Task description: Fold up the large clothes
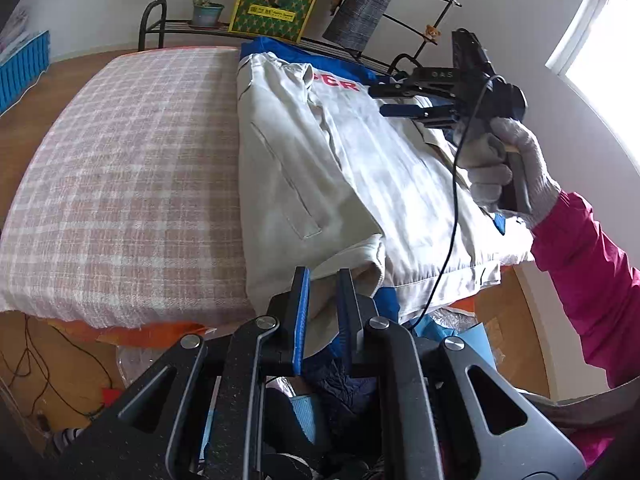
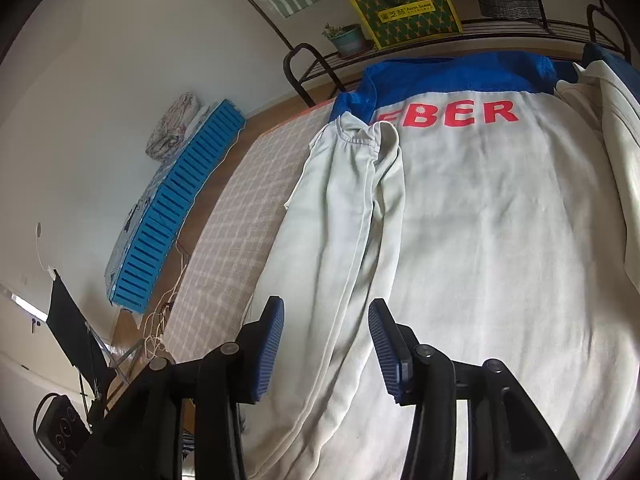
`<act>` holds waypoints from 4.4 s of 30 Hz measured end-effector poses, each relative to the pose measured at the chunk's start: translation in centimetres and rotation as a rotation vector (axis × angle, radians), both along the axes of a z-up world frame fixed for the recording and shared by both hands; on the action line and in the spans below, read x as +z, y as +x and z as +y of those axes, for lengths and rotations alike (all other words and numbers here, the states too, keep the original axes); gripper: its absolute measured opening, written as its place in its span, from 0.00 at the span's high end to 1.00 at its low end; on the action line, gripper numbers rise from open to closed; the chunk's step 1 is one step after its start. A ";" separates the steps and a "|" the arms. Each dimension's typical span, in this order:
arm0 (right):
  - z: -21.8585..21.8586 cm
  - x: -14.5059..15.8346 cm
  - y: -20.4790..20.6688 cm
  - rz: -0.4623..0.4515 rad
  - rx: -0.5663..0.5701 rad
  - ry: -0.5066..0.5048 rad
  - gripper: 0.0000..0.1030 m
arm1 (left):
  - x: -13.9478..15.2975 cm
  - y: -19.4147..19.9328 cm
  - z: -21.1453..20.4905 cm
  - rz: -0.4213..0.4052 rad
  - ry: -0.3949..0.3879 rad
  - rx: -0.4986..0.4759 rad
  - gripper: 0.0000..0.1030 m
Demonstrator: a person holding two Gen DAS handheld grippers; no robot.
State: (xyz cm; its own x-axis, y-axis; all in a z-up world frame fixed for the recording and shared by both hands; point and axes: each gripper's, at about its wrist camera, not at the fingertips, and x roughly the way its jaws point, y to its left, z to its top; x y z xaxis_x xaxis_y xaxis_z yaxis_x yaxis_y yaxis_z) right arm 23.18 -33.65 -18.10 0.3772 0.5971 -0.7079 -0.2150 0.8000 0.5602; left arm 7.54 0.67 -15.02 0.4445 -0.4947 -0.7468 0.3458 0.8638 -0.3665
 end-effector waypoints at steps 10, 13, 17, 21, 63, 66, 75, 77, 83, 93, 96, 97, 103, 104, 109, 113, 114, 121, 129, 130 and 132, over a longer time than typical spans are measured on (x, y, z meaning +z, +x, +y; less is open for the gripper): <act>3.0 -5.5 -10.0 0.170 0.093 -0.007 0.52 | -4.2 2.3 2.1 0.055 -0.043 0.058 0.89; 3.0 -5.9 -11.3 0.172 0.054 -0.042 0.50 | -5.4 3.9 2.2 0.081 -0.066 0.048 0.89; 2.7 -7.2 -13.2 0.197 0.044 -0.072 0.35 | -6.8 3.9 1.3 0.127 -0.084 -0.037 0.89; 2.2 -7.9 -14.7 0.202 0.027 -0.032 0.35 | -7.4 2.5 0.6 0.154 -0.111 -0.122 0.89; 4.7 3.3 -14.7 0.113 0.166 -0.031 0.97 | -6.4 0.0 -3.9 0.100 -0.190 -0.294 0.89; 3.5 2.8 -14.6 0.123 0.160 -0.008 0.97 | -6.8 -2.3 -5.5 0.122 -0.147 -0.395 0.89; 4.6 2.0 -15.8 0.159 0.156 0.040 0.97 | -3.7 -2.0 1.1 0.031 -0.178 -0.201 0.89; 4.7 -0.5 -16.4 0.212 0.134 0.035 0.94 | -3.1 -1.3 2.1 0.006 -0.151 -0.164 0.89; 5.5 -6.3 -18.1 0.302 0.212 -0.115 0.84 | -2.6 1.2 1.4 -0.023 -0.100 -0.140 0.89; 0.6 2.0 -9.8 0.023 0.096 -0.012 0.61 | -3.5 4.2 -5.8 -0.017 -0.072 -0.188 0.70; -0.4 3.7 -7.4 0.000 0.091 -0.022 0.60 | -3.3 4.3 -6.5 -0.021 -0.079 -0.207 0.62; -0.4 4.3 -6.5 -0.022 0.085 -0.053 0.58 | -3.5 4.5 -6.8 -0.015 -0.067 -0.216 0.59; -0.1 4.3 0.5 -0.052 0.061 -0.061 0.50 | -8.3 2.0 -10.4 0.054 0.115 -0.414 0.59; 0.2 3.9 1.8 -0.053 0.060 -0.059 0.50 | -8.3 1.5 -10.4 0.026 0.129 -0.424 0.59; 2.1 0.6 9.2 -0.031 0.039 -0.068 0.44 | -5.7 1.8 -9.2 0.047 0.015 -0.356 0.59; 2.8 -2.9 14.4 0.038 -0.022 -0.039 0.42 | -4.2 2.1 -10.5 0.006 0.003 -0.378 0.59; 2.7 -3.8 15.5 0.055 -0.039 -0.024 0.41 | -4.4 2.3 -11.0 0.015 0.002 -0.392 0.59; 2.2 -7.3 19.9 0.118 -0.131 0.049 0.62 | -7.6 2.4 -11.7 0.086 0.022 -0.441 0.59; 3.6 -3.4 20.0 -0.007 -0.040 -0.178 0.93 | -7.7 2.3 -11.2 0.092 -0.015 -0.447 0.59; 3.4 -3.9 20.3 0.004 -0.054 -0.213 0.93 | -7.8 2.2 -11.2 0.088 -0.014 -0.448 0.59; 3.5 -6.0 21.0 0.047 -0.054 -0.276 0.94 | -7.9 2.2 -11.3 0.090 -0.015 -0.450 0.59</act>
State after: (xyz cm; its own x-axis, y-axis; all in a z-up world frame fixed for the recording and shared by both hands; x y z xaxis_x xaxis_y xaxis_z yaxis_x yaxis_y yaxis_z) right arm 44.16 -30.10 -24.10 0.3665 0.3590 -0.8584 -0.1469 0.9333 0.3277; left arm 9.74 -10.58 -22.92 0.1162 -0.6349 -0.7638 0.6515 0.6292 -0.4239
